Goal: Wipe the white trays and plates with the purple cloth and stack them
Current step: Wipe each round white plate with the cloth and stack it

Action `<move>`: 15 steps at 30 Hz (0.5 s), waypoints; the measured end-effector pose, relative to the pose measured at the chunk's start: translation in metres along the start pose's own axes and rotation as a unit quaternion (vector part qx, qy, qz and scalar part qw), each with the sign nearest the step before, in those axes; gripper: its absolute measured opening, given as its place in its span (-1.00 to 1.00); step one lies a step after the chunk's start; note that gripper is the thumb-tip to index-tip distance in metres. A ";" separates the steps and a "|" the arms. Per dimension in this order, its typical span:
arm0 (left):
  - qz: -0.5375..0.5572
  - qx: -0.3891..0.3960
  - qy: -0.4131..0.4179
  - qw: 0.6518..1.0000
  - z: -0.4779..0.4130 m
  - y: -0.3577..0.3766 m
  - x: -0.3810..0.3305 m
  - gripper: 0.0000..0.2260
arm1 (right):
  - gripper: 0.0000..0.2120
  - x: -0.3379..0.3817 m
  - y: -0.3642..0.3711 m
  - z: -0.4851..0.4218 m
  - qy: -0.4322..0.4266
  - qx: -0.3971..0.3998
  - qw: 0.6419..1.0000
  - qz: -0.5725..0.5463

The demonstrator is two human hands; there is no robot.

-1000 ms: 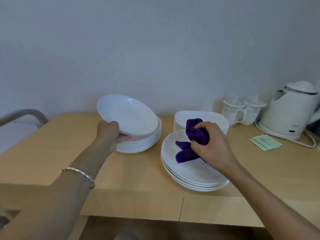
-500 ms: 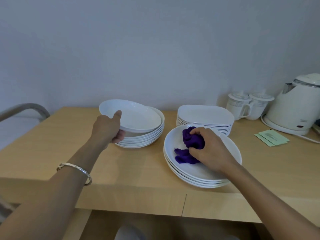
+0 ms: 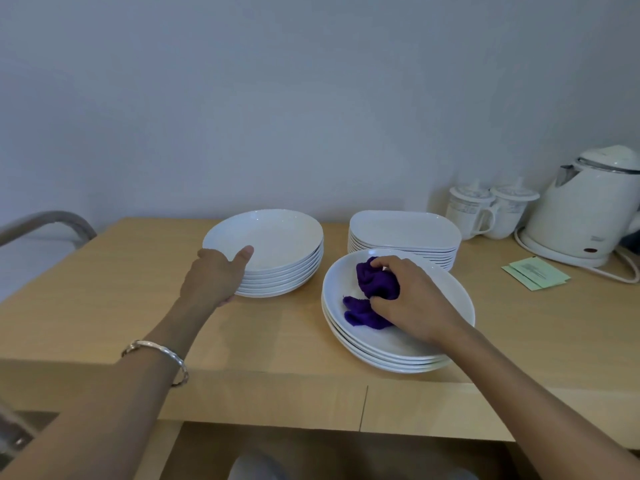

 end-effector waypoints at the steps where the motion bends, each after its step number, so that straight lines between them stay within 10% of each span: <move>1: -0.055 -0.007 0.002 0.998 0.003 -0.001 -0.001 -0.24 | -0.44 -0.001 0.001 -0.001 -0.001 0.008 1.000 0.013; 7: -0.263 -0.123 0.202 0.935 0.046 0.005 -0.026 -0.34 | -0.21 0.002 0.005 0.001 -0.021 0.120 0.991 0.055; 12: -0.008 0.117 0.374 0.920 0.099 0.050 -0.033 -0.45 | -0.71 0.030 0.009 -0.007 -0.167 0.124 0.978 -0.012; 15: 0.003 0.197 0.374 0.906 0.108 0.073 -0.034 -0.41 | -0.61 0.018 0.024 -0.033 -0.196 0.096 0.975 0.041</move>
Point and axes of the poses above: each hand's wrist, its own z-axis away from the middle knuckle, its own y-axis out of the palm, x = y × z, the point moved 2 cm from there along -z, towards the middle knuckle, and after that the axes turned 10 degrees about z, right-handed, at the moved point
